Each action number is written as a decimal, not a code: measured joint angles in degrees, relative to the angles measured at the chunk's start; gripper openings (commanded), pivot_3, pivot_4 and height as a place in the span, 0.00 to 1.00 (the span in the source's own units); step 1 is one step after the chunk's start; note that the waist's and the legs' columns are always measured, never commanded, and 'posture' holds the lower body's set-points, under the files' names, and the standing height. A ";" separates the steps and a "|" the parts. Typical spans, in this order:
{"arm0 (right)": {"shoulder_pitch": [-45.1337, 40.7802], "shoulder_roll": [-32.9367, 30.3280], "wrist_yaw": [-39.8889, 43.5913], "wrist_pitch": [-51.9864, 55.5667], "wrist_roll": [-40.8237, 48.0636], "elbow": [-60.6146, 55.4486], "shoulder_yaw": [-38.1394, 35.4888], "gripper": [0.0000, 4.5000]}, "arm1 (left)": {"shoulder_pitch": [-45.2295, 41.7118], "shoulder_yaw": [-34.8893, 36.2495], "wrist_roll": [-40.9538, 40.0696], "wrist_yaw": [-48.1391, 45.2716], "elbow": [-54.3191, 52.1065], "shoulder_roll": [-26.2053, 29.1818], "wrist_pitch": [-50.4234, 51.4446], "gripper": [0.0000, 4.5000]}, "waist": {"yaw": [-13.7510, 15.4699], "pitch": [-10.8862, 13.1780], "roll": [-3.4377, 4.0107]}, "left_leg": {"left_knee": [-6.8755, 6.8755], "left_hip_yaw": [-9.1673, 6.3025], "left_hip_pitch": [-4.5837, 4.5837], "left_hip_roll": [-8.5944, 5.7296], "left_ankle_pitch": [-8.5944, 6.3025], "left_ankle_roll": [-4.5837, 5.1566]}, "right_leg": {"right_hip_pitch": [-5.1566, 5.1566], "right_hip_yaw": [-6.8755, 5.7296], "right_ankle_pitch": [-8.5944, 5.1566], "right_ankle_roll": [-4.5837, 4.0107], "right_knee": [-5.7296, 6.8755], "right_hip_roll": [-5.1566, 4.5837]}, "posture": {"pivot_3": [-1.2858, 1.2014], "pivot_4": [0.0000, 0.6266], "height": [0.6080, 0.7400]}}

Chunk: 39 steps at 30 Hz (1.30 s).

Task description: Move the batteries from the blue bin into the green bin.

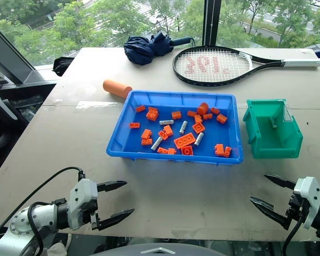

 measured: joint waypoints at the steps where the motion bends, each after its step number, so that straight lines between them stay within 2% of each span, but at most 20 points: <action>1: 0.00 0.00 0.00 0.00 0.00 0.00 0.00 0.99 | 0.00 0.00 0.00 0.00 0.00 0.00 0.00 1.00 | 0.00 0.00 0.00 | 0.00 0.00 0.00 0.00 0.00 0.00 | 0.00 0.00 0.00 0.00 0.00 0.00 | 0.52 0.24 1.00; 28: -0.03 -0.05 0.07 0.00 0.07 0.26 -0.01 0.99 | -2.29 -1.55 -0.10 -0.38 0.41 -0.78 0.00 1.00 | 0.00 0.00 0.01 | 0.00 0.00 0.00 0.00 0.00 0.00 | 0.00 0.00 0.00 0.00 0.00 0.00 | 0.52 0.24 1.00; 32: 2.32 -2.00 -0.16 4.75 4.57 -6.45 -1.74 0.99 | -2.98 0.45 -1.74 -1.46 0.21 0.51 0.51 1.00 | -0.03 0.01 0.02 | 0.01 -0.01 0.00 0.01 0.00 0.00 | -0.01 -0.01 0.00 0.00 0.03 0.01 | 0.52 0.24 1.00; 35: 2.99 -6.61 -0.50 10.53 9.43 -14.15 -4.54 0.99 | -5.85 3.94 -5.88 -2.46 -1.69 3.73 3.30 1.00 | 0.02 -0.02 -0.05 | 0.03 -0.03 0.00 0.02 0.00 0.00 | 0.01 -0.04 0.00 0.00 0.04 0.01 | 0.52 0.24 1.00; 39: -3.48 -9.16 -4.54 16.57 15.15 -20.57 -4.94 0.99 | -10.95 5.59 -10.84 -4.59 -3.80 8.22 7.78 1.00 | -0.10 -0.03 -0.11 | 0.04 0.00 -0.02 0.01 0.00 0.00 | -0.01 -0.03 0.01 0.00 0.02 0.02 | 0.52 0.24 1.00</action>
